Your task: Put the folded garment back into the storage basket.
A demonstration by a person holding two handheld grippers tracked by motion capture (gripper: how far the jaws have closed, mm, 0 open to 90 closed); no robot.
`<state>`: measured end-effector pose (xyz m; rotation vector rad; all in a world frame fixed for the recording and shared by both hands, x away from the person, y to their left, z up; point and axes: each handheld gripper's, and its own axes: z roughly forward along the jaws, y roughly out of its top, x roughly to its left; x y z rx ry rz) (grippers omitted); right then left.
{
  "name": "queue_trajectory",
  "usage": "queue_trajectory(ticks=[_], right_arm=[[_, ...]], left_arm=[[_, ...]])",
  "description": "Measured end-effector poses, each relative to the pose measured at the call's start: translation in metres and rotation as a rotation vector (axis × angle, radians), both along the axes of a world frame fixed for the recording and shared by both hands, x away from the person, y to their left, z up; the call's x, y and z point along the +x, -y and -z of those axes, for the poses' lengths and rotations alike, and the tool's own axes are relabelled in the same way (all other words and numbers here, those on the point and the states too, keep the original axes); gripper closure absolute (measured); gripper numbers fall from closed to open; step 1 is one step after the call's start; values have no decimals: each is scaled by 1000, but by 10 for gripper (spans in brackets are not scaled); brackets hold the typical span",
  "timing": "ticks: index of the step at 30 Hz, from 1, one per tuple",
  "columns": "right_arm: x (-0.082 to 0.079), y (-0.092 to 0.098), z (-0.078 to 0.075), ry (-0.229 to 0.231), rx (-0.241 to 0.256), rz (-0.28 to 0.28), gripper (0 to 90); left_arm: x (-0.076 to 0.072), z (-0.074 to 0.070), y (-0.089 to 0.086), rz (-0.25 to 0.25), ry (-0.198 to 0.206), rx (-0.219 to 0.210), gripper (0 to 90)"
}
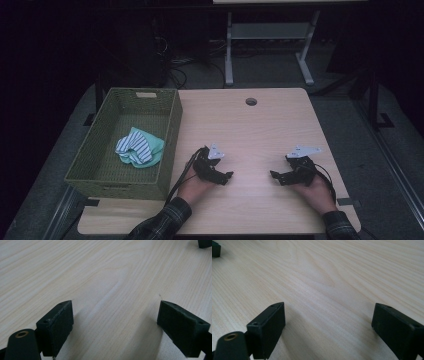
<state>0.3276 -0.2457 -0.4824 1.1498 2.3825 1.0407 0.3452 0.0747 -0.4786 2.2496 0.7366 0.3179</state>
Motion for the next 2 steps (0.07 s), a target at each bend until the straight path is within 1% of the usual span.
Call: queue_trajectory(ticks=[2], right_arm=[[0,0,0,0,0,0,112]], left_arm=[[0,0,0,0,0,0,128]])
